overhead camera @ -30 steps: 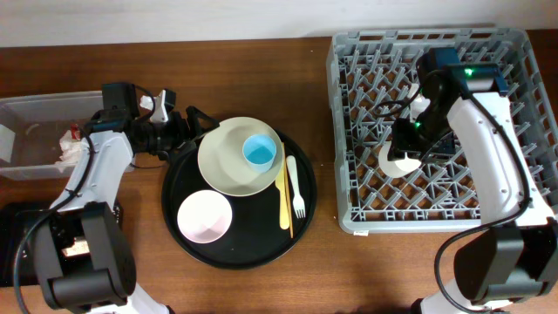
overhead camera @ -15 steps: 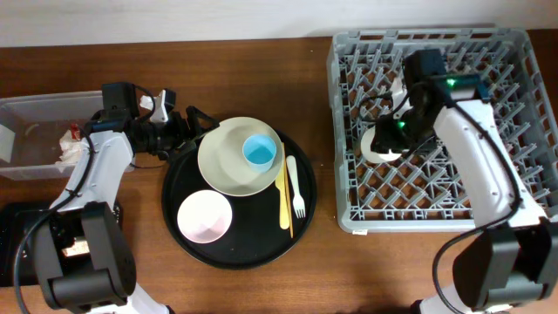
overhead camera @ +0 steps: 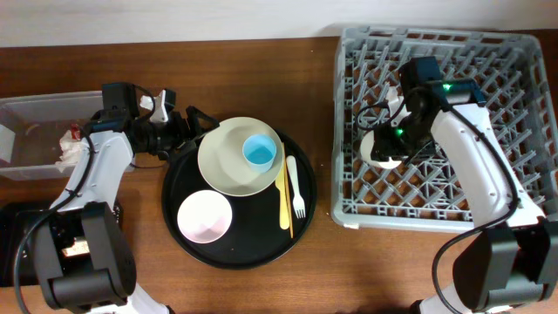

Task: Sort waste into correct bins and load items into the dishwasher rack
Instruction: 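Lower the white cup upside down into the rack and release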

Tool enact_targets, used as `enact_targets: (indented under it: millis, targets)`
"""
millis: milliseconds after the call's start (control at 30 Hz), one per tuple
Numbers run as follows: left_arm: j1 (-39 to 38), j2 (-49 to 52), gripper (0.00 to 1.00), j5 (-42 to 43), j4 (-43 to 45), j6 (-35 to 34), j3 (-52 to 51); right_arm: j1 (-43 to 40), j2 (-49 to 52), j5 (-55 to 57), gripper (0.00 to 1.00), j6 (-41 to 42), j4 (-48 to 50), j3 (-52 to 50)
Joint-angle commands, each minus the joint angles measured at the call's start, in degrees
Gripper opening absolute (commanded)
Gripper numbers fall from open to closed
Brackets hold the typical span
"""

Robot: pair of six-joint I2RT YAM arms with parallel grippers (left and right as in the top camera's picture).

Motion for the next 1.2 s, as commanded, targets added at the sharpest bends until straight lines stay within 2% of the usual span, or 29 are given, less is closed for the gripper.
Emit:
enact_targets:
  millis: [0, 233, 400, 633, 800, 1167]
  targets:
    - [0.1, 0.3, 0.99, 0.2, 0.0, 0.5, 0.1, 0.2, 0.4, 3.7, 0.11, -0.4, -5.5, 4.5]
    - [0.1, 0.3, 0.99, 0.2, 0.0, 0.5, 0.1, 0.3, 0.4, -0.5, 0.09, -0.4, -2.8, 5.3]
    - [0.1, 0.3, 0.99, 0.2, 0.0, 0.5, 0.1, 0.3, 0.4, -0.6, 0.04, 1.1, -10.1, 13.7]
    - [0.1, 0.3, 0.99, 0.2, 0.0, 0.5, 0.1, 0.3, 7.3, -0.4, 0.04, 1.0, -12.9, 13.6]
    - [0.1, 0.3, 0.99, 0.2, 0.0, 0.5, 0.1, 0.3, 8.0, -0.4, 0.04, 0.9, -9.5, 12.7]
    - [0.1, 0.3, 0.99, 0.2, 0.0, 0.5, 0.1, 2.3, 10.2, 1.6, 0.04, 0.9, -12.1, 12.6]
